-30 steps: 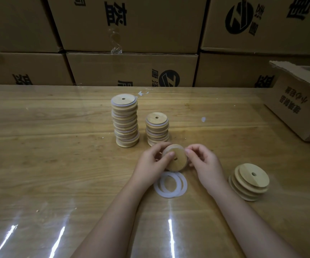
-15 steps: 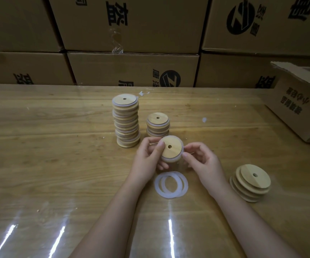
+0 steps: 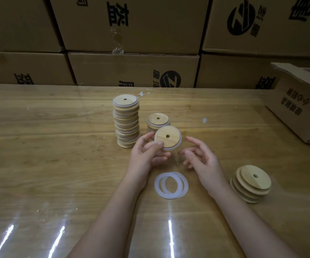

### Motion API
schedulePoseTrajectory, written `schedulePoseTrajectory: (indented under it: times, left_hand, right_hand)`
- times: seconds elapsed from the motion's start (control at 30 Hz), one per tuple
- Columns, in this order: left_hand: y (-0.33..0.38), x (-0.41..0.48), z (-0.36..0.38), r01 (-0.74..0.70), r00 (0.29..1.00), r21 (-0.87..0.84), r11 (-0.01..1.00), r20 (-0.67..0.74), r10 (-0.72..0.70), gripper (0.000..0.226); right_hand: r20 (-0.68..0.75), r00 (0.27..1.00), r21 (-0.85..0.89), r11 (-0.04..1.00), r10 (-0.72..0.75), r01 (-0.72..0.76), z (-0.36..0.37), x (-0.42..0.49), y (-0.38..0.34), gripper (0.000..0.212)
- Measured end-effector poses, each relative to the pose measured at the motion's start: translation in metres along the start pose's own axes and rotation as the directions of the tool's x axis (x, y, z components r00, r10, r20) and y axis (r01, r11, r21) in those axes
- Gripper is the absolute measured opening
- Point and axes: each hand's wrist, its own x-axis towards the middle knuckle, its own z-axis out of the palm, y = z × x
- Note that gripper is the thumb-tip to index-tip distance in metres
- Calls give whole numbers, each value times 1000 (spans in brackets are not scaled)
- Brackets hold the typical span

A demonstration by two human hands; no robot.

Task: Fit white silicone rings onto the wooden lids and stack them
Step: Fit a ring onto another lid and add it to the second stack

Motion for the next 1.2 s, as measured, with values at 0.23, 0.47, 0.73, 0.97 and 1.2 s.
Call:
schedulePoseTrajectory:
  times: [0.23, 0.47, 0.73, 0.97, 1.2]
  left_hand:
    - [10, 1, 0, -69, 988, -59, 996, -140, 60, 21]
    - [22, 7, 14, -52, 953, -156, 986, -303, 3, 17]
    - [36, 29, 33, 18, 920, -211, 977, -378, -99, 24]
    - [37, 38, 38, 70, 897, -206, 976, -415, -152, 27]
    - [34, 42, 34, 164, 880, -63, 984, -441, -175, 37]
  right_hand:
    - [-18, 998, -17, 998, 52, -52, -1, 3, 4, 28]
    - [-18, 995, -2, 995, 100, -100, -2, 4, 5, 22]
    - [-3, 992, -3, 992, 127, -127, -3, 5, 9, 20]
    - [10, 991, -5, 991, 136, -136, -4, 6, 10, 20]
    - [19, 991, -29, 991, 135, -134, -4, 6, 10, 20]
